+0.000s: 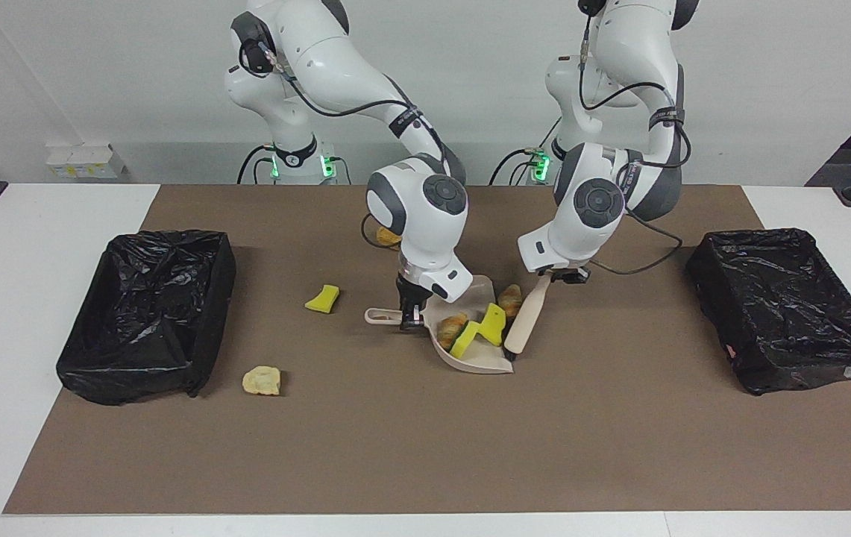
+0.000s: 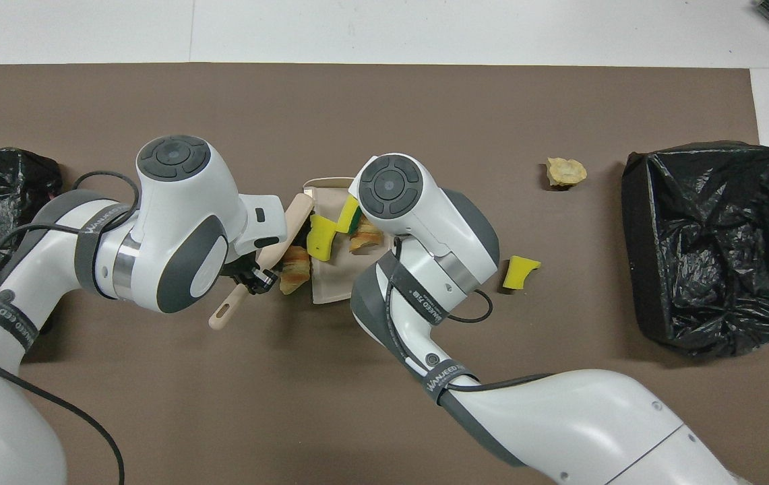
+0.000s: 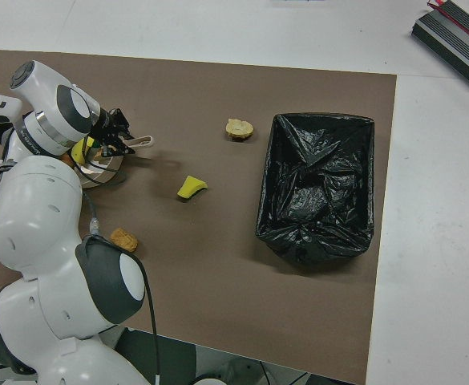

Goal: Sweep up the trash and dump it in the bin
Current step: 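Sweep more sponges and rolls toward the dustpan with the left gripper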

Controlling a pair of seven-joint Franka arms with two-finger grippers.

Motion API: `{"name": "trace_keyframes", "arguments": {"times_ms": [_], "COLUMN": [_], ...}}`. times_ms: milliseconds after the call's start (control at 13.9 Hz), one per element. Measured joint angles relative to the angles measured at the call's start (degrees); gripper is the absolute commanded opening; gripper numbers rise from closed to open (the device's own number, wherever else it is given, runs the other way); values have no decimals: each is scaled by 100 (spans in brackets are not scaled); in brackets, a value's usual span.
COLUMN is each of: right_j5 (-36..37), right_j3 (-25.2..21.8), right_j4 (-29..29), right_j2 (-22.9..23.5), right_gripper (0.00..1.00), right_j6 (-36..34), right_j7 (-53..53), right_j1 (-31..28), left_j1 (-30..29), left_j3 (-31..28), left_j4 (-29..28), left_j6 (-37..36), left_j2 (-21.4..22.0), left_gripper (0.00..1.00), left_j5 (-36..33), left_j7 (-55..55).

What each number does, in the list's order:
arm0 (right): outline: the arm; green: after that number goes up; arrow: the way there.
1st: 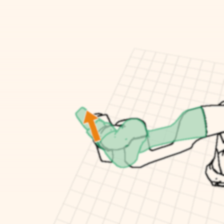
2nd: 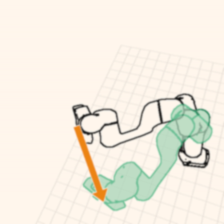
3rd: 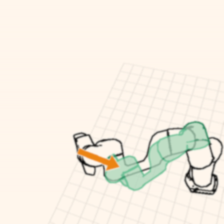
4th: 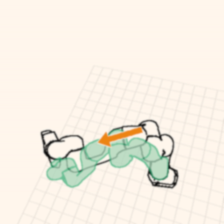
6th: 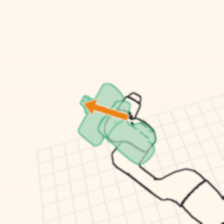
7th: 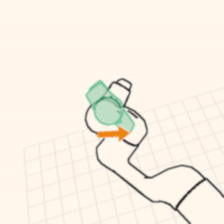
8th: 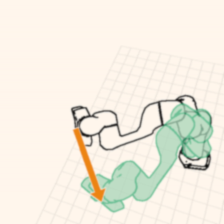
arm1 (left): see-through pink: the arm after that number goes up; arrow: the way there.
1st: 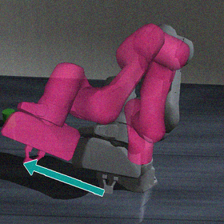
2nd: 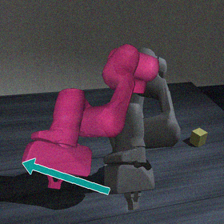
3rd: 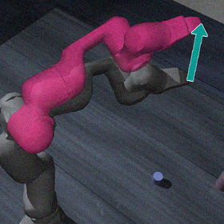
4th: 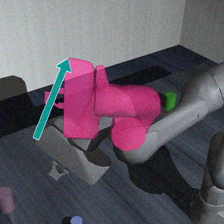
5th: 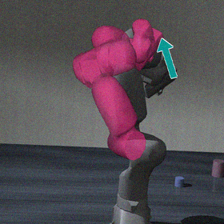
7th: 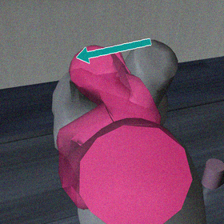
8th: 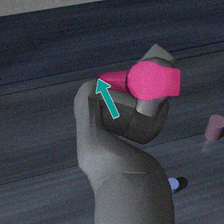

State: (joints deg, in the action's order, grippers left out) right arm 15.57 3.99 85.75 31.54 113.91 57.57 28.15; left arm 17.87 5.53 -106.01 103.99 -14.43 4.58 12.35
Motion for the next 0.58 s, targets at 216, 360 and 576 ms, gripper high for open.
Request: {"name": "trace_keyframes", "arguments": {"times_ms": [216,360,576], "right_j5": [0,0,-1], "right_j3": [0,0,0], "right_j4": [0,1,2], "right_j2": [0,0,0], "right_gripper": [0,0,0], "right_j6": [0,2,5], "right_j7": [0,0,0], "right_j1": [0,0,-5], "left_j1": [-30,-189,-503], "left_j3": [-61,-110,-140], "left_j4": [-25,-16,-27], "left_j6": [4,-5,-491], "left_j2": [43,182,619], "left_gripper": [0,0,0], "left_j5": [363,427,496], "left_j7": [-94,-289,-1295]}}
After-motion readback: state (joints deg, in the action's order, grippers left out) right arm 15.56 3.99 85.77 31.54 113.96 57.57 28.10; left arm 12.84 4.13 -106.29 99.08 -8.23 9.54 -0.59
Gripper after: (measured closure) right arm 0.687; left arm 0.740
